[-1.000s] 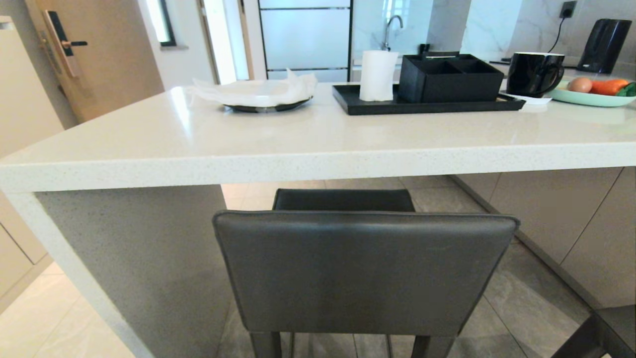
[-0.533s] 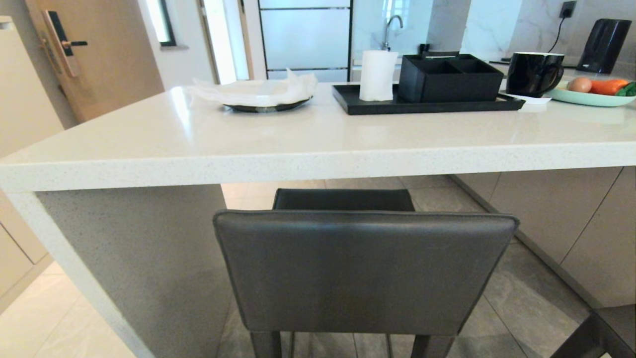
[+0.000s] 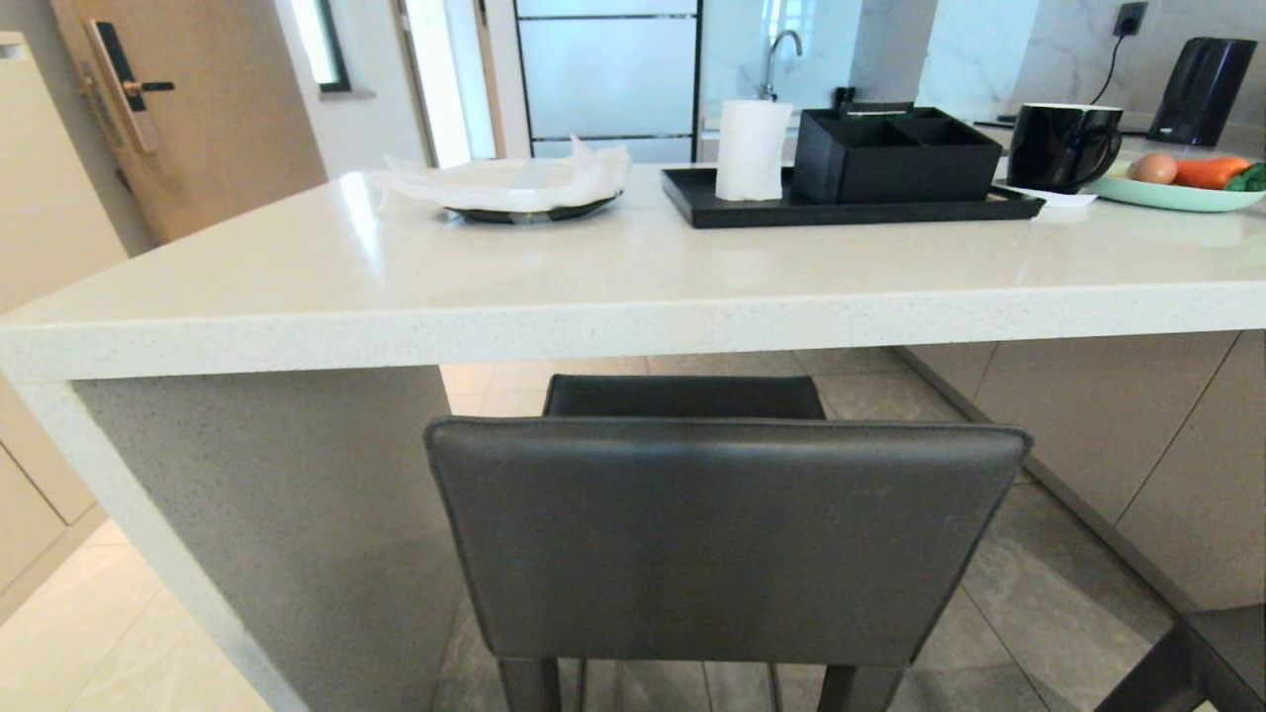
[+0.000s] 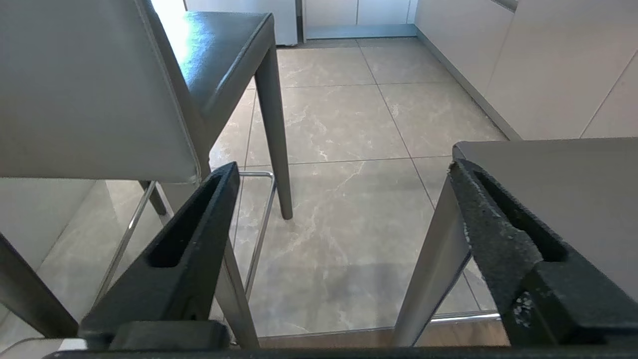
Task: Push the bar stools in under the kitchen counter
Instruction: Pull the gray chair out from under the dining table
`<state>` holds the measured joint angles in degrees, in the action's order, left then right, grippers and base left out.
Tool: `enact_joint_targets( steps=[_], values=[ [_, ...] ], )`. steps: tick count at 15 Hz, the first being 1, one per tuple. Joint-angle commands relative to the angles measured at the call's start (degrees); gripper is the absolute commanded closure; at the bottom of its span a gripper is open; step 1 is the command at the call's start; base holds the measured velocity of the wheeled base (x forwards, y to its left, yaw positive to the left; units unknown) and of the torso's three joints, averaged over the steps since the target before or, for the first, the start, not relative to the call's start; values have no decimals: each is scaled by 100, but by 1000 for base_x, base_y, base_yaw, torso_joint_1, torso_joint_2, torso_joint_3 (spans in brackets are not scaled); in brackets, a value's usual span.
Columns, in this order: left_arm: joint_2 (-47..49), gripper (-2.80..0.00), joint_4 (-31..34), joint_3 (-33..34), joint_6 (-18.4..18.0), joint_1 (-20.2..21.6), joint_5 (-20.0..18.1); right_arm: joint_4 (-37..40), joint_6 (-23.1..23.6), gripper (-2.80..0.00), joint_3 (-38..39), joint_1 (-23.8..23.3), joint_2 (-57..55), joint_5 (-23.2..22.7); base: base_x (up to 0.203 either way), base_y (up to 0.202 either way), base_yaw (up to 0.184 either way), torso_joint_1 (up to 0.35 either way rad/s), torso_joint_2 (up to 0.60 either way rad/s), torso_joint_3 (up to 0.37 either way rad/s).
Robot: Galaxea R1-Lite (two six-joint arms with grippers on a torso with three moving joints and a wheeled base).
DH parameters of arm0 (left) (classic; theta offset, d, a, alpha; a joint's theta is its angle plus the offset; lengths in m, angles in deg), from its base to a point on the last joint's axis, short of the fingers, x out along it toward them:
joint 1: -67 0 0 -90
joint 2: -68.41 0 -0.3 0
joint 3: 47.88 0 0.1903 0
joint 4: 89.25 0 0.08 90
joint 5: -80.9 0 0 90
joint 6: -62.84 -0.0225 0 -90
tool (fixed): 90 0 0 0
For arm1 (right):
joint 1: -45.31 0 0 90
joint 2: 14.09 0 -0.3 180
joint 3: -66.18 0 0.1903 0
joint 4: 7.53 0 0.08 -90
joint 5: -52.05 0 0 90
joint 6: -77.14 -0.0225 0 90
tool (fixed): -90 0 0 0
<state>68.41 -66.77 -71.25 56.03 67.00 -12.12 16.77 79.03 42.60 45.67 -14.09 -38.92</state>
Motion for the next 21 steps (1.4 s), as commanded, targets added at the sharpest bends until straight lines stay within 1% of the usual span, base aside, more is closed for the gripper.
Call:
enact_joint_targets(
  steps=[1,2,4,5,6,8,9,10,11,13,15,16,17,18,20,21],
  values=[
    [2,-280,-90,-54,14,0,-63,2,18,-280,-163,2,-82,-29,0,0,0,0,0,0],
    [73,-280,-80,-337,146,3,-238,-14,-21,-280,-378,5,-314,-50,0,0,0,0,0,0],
    [707,-280,101,-1275,546,-11,-740,-48,-220,-280,-901,31,-817,-128,0,0,0,0,0,0],
    [1232,-280,141,-1601,700,-87,-1011,-59,-266,-280,-1082,74,-1058,-272,0,0,0,0,0,0],
    [1679,-280,82,-1815,820,-294,-1340,-63,-285,-280,-1234,140,-1272,-482,0,0,0,0,0,0],
    [2256,-280,-288,-2008,1000,-1141,-1982,-57,-298,-280,-1445,220,-1660,-1022,0,0,0,0,0,0],
    [2617,-280,-478,-2081,1119,-1374,-2461,-58,-310,-280,-1504,318,-1888,-1241,0,0,0,0,0,0],
    [2938,-280,-601,-2140,1263,-1399,-2896,-59,-320,-280,-1566,505,-2104,-1379,0,0,0,0,0,0],
    [3336,-280,-717,-2167,1416,-1406,-3213,-61,-325,-280,-1661,689,-2387,-1517,0,0,0,0,0,0],
    [4055,-280,-1107,-2084,1538,-1411,-3471,-64,-316,-280,-1849,813,-2918,-1756,0,0,0,0,0,0],
    [4807,-280,-1986,-1824,1587,-1404,-3591,-75,-280,-280,-1921,925,-3387,-1939,0,0,0,0,0,0],
    [5201,-280,-2473,-1656,1606,-1383,-3629,-114,-313,-280,-1905,978,-3496,-2317,0,0,0,0,0,0],
    [5555,-280,-2929,-1491,1617,-1300,-3677,-218,-386,-280,-1885,980,-3593,-2553,0,0,0,0,0,0],
    [5905,-280,-3477,-1298,1623,-1054,-3894,-347,-441,-280,-1859,943,-3688,-2563,0,0,0,0,0,0],
    [6320,-280,-4307,-979,1624,-157,-4756,-662,-640,-280,-1698,658,-3882,-2558,0,0,0,0,0,0],
    [6587,-280,-4697,-835,1619,261,-5199,-963,-698,-280,-1531,503,-3987,-2563,0,0,0,0,0,0]
  ],
)
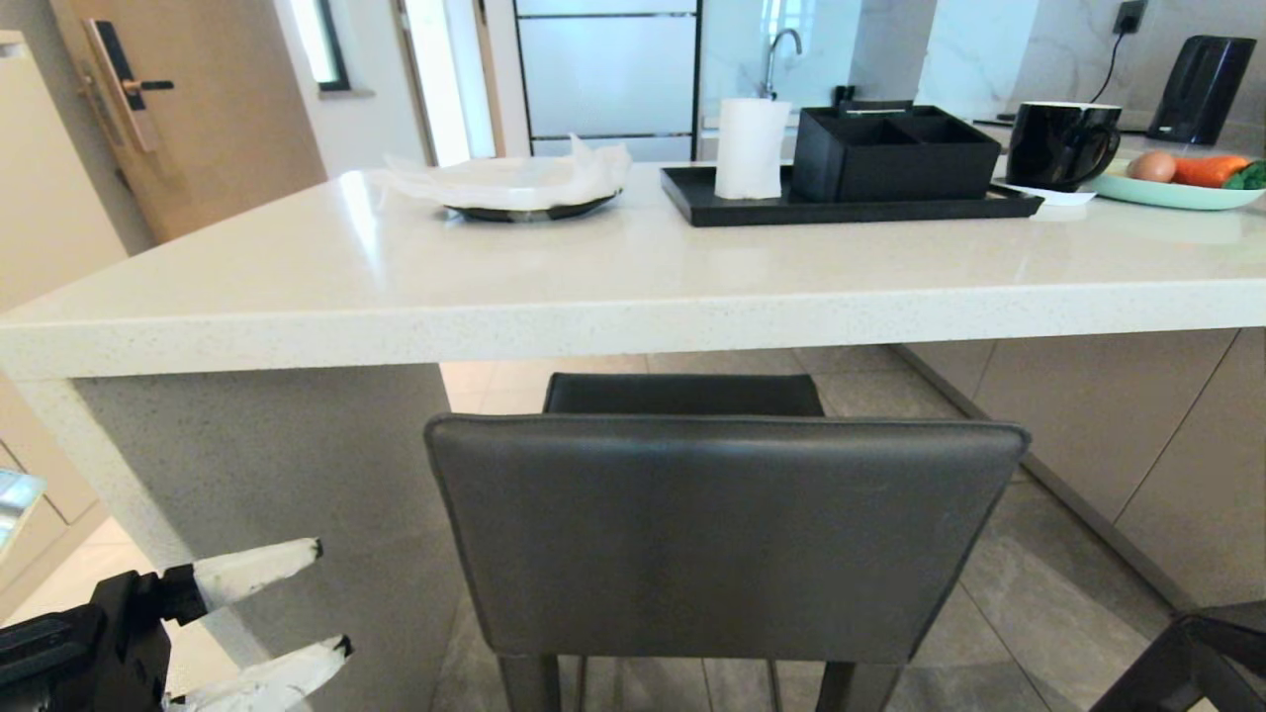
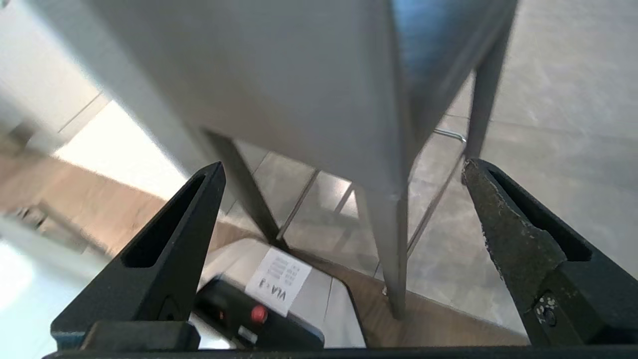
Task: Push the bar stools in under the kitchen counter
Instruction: Pull the gray chair out from under the dining table
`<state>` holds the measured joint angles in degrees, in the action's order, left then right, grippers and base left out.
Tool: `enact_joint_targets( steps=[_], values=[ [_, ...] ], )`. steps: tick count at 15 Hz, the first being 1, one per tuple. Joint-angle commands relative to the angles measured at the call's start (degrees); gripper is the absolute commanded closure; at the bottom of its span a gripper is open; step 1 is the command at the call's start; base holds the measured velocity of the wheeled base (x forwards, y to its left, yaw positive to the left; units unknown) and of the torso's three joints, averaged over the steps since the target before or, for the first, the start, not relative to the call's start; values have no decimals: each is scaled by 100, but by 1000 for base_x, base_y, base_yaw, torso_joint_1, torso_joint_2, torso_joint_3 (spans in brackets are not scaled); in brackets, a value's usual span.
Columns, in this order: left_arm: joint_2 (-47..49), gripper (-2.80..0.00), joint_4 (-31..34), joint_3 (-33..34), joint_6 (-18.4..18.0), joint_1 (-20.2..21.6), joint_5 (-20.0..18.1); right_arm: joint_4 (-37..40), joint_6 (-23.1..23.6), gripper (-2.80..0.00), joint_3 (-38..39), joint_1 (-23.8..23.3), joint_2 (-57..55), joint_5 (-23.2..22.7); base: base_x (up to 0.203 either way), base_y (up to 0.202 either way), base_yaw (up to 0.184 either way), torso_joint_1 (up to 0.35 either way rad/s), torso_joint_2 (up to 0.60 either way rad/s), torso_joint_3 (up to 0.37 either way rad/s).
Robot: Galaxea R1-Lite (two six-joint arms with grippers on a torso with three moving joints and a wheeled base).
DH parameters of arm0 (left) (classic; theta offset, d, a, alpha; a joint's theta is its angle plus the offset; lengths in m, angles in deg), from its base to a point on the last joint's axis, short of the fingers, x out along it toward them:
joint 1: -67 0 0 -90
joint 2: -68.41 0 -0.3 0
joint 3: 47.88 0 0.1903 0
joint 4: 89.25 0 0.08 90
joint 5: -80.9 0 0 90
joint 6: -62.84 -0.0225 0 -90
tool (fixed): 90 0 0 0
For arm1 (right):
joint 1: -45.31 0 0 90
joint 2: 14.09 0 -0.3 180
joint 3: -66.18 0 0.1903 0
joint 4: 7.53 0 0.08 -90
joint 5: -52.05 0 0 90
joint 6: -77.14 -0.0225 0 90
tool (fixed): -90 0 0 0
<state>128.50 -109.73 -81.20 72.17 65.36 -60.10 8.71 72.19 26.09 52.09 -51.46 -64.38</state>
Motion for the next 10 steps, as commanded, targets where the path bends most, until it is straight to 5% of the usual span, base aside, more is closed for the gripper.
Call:
enact_joint_targets(
  steps=[1,4,7,9,10],
  values=[
    [818,-280,-767,267,-3,673,-716,-385,-41,-280,231,-197,-336,-21,0,0,0,0,0,0],
    [1011,-280,-1046,210,-41,497,-999,-577,-21,-280,178,-268,-761,-29,0,0,0,0,0,0],
    [1313,-280,-1061,31,-46,144,-929,-1310,51,-280,189,-1433,-1535,-326,0,0,0,0,0,0],
    [1448,-280,-1064,-69,-46,138,-920,-1793,242,-280,315,-2592,-1985,-1152,0,0,0,0,0,0],
    [1493,-280,-1064,-105,-46,115,-920,-1962,359,-280,373,-3175,-2155,-1994,0,0,0,0,0,0]
  ],
)
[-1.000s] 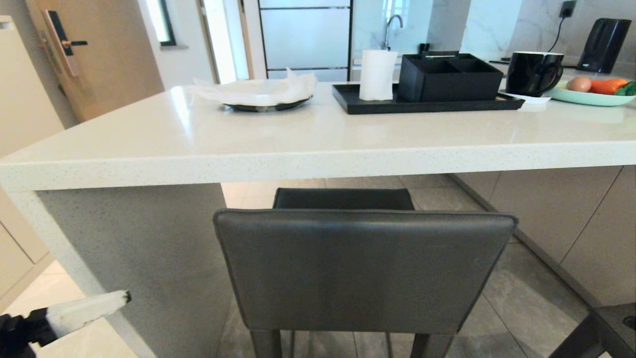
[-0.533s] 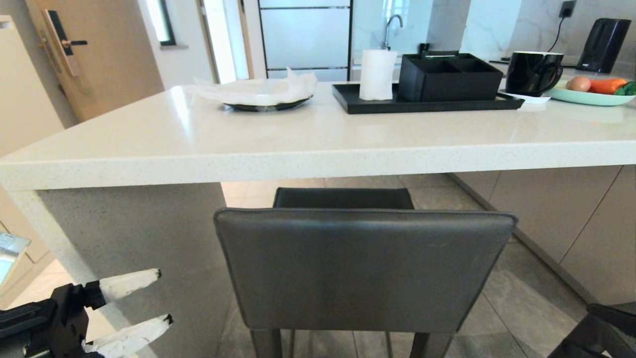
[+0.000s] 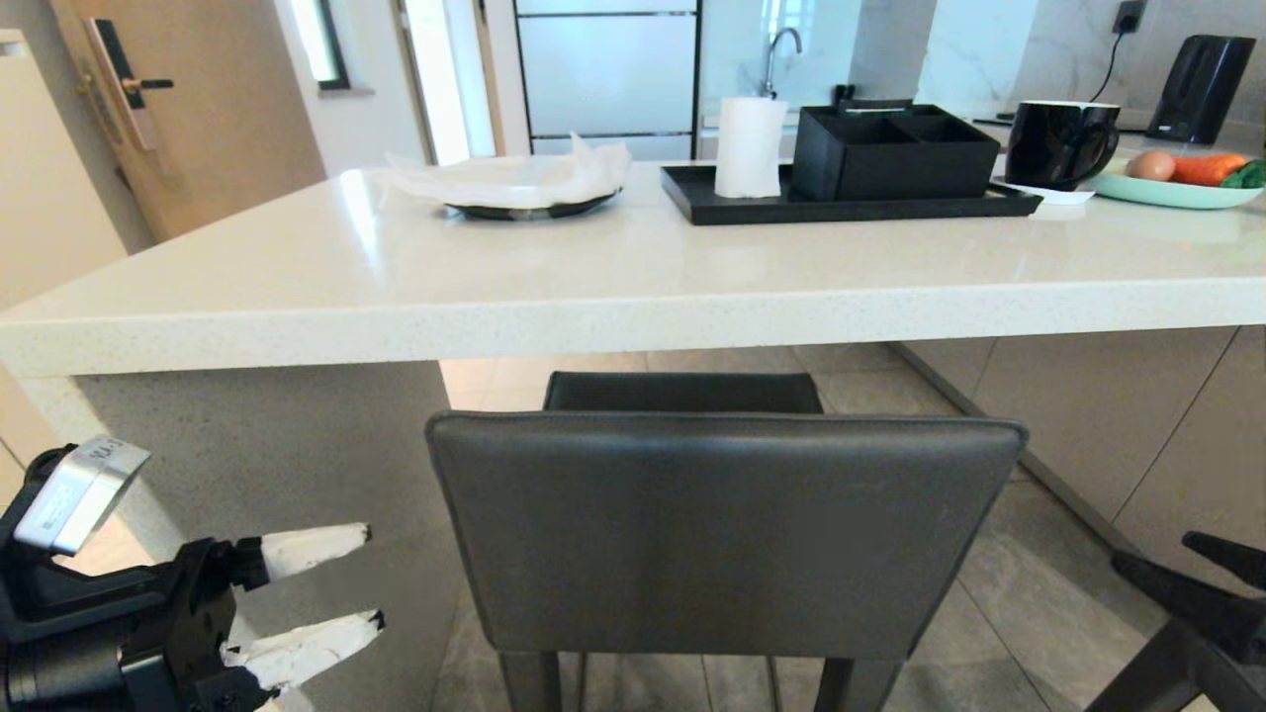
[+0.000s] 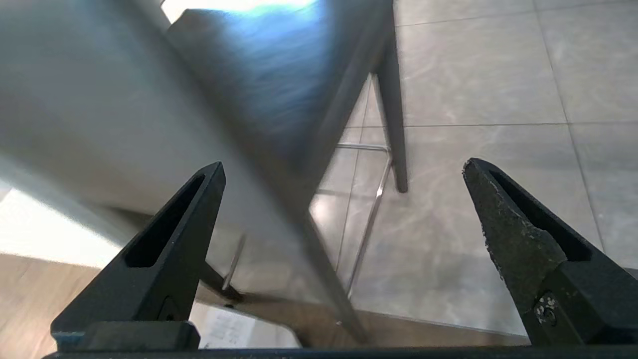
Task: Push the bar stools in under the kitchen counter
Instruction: Pull the gray chair out from under the dining table
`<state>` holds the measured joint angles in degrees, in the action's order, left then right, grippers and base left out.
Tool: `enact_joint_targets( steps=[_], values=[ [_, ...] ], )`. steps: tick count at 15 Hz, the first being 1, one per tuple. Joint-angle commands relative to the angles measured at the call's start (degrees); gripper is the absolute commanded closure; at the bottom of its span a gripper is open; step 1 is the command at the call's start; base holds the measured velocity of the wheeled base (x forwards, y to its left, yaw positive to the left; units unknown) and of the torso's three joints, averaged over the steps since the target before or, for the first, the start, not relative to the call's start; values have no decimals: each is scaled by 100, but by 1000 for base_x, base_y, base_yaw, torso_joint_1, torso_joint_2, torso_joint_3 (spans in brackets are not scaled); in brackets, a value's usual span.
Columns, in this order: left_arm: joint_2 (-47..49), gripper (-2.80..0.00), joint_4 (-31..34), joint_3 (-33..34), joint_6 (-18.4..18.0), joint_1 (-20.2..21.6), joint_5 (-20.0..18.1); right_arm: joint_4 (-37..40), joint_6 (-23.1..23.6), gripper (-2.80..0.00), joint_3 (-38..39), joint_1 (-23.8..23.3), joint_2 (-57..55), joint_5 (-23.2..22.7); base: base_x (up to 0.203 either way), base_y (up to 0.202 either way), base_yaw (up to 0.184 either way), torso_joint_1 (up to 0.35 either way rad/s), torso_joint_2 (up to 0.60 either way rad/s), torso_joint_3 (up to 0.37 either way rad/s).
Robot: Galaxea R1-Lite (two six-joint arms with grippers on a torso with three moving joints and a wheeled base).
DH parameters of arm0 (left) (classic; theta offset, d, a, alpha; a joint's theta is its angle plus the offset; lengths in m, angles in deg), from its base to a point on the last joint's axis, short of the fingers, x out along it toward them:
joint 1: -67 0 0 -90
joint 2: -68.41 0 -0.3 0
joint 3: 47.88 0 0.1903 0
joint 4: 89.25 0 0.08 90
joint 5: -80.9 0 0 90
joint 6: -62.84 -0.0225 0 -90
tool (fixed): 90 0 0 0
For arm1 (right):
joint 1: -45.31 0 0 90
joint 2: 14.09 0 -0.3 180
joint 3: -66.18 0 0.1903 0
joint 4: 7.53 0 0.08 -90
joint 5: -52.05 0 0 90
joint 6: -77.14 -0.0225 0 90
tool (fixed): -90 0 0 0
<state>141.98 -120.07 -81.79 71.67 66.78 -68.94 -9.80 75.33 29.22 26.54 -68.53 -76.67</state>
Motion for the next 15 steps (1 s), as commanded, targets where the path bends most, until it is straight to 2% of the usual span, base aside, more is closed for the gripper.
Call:
enact_joint_targets(
  steps=[1,2,3,5,6,8,12,15],
  values=[
    [195,-280,-44,-58,-3,-93,-36,-236,182,-280,108,-989,-614,-1652,0,0,0,0,0,0],
    [275,-280,-127,-52,-5,-124,-36,-334,342,-280,166,-1152,-762,-2287,0,0,0,0,0,0],
    [415,-280,-325,-18,1,-140,-36,-372,450,-280,193,-1071,-820,-2582,0,0,0,0,0,0],
    [829,-280,-851,2,13,-177,-59,-405,581,-280,124,-358,-966,-2977,0,0,0,0,0,0],
    [1075,-280,-1210,0,30,-188,-78,-416,614,-280,31,19,-1141,-3060,0,0,0,0,0,0],
    [1423,-280,-1733,7,41,-240,-109,-445,655,-280,-251,440,-1589,-3130,0,0,0,0,0,0],
    [1775,-280,-1836,-50,15,-344,-115,-878,708,-280,-517,539,-2342,-3142,0,0,0,0,0,0],
    [2106,-280,-2344,-46,43,-449,-107,-1557,751,-280,-431,627,-2857,-3141,0,0,0,0,0,0]
  ],
)
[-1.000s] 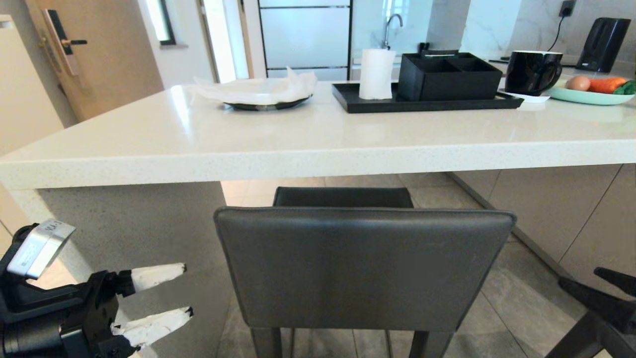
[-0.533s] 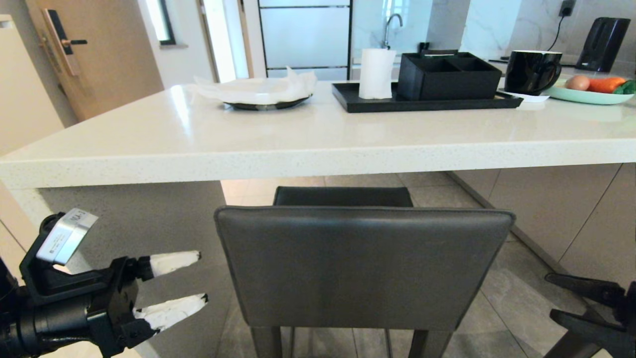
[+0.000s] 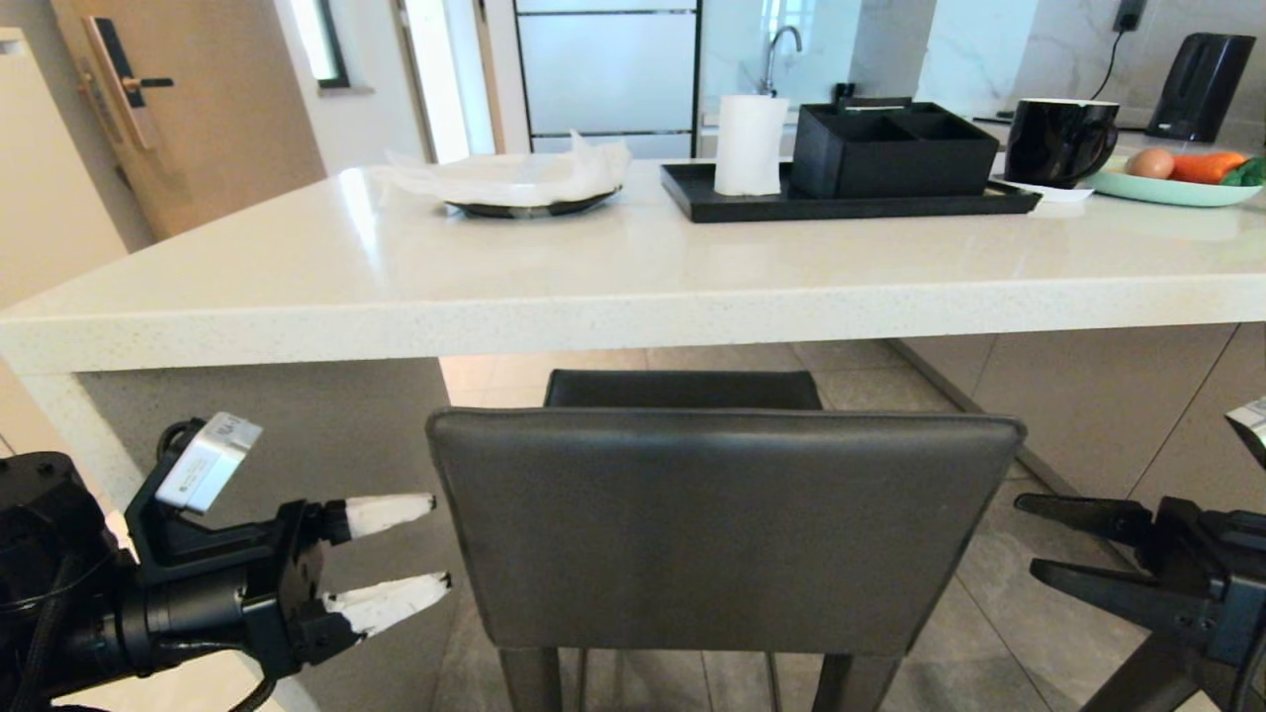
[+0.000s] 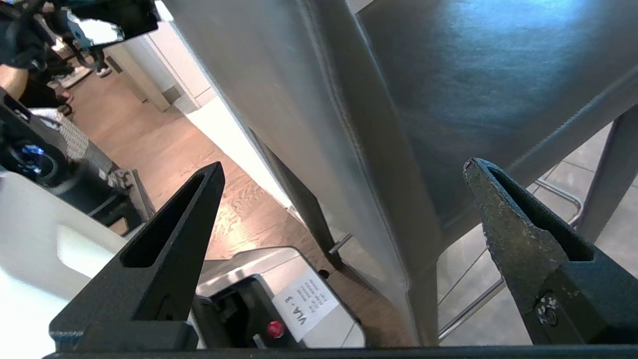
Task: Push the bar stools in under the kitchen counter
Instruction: Pull the gray chair out from under the dining table
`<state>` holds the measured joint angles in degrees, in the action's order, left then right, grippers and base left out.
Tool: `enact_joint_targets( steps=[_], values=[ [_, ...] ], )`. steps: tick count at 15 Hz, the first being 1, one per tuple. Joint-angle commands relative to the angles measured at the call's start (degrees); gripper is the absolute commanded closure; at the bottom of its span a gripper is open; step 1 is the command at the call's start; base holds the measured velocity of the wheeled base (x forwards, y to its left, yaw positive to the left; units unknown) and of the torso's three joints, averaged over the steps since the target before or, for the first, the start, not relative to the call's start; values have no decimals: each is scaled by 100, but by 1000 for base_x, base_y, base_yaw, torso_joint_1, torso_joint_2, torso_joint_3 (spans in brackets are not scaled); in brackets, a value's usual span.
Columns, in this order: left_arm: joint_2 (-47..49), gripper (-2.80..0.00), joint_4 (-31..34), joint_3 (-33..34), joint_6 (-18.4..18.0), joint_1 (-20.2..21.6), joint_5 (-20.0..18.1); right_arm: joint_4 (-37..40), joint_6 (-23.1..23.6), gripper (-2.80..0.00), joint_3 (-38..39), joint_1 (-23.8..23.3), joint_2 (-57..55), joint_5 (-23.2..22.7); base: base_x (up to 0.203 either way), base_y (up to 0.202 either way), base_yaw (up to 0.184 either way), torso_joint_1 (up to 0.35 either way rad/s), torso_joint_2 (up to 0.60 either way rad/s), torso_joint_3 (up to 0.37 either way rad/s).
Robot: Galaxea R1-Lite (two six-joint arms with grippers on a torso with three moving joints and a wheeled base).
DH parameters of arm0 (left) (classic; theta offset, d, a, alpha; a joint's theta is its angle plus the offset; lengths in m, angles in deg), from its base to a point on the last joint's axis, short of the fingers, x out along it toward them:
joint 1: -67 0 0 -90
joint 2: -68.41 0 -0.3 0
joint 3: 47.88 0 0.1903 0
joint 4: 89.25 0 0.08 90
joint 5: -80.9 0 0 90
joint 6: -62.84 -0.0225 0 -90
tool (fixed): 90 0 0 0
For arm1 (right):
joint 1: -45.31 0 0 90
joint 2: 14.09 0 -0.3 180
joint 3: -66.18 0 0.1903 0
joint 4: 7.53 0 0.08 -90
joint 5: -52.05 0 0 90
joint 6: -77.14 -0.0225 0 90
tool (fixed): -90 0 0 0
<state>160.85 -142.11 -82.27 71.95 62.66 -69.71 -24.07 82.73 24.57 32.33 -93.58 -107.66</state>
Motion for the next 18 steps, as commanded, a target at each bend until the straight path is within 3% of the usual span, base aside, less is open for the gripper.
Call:
enact_joint_targets(
  steps=[1,4,7,12,15,18],
  values=[
    [314,-280,-250,-7,19,-61,-30,-281,46,-280,76,93,-486,-41,0,0,0,0,0,0],
    [362,-280,-296,-39,29,-68,-38,-850,135,-280,92,156,-1009,-43,0,0,0,0,0,0],
    [528,-280,-305,-177,20,-54,-31,-1332,129,-280,29,518,-1358,-21,0,0,0,0,0,0],
    [850,-280,-326,-493,50,-63,-3,-1388,69,-280,-208,881,-1432,64,0,0,0,0,0,0],
    [941,-280,-561,-638,439,-103,14,-1403,27,-280,-299,1213,-1482,276,0,0,0,0,0,0],
    [1204,-280,-889,-618,433,-132,14,-1588,-42,-280,-377,1467,-1599,445,0,0,0,0,0,0]
  ],
)
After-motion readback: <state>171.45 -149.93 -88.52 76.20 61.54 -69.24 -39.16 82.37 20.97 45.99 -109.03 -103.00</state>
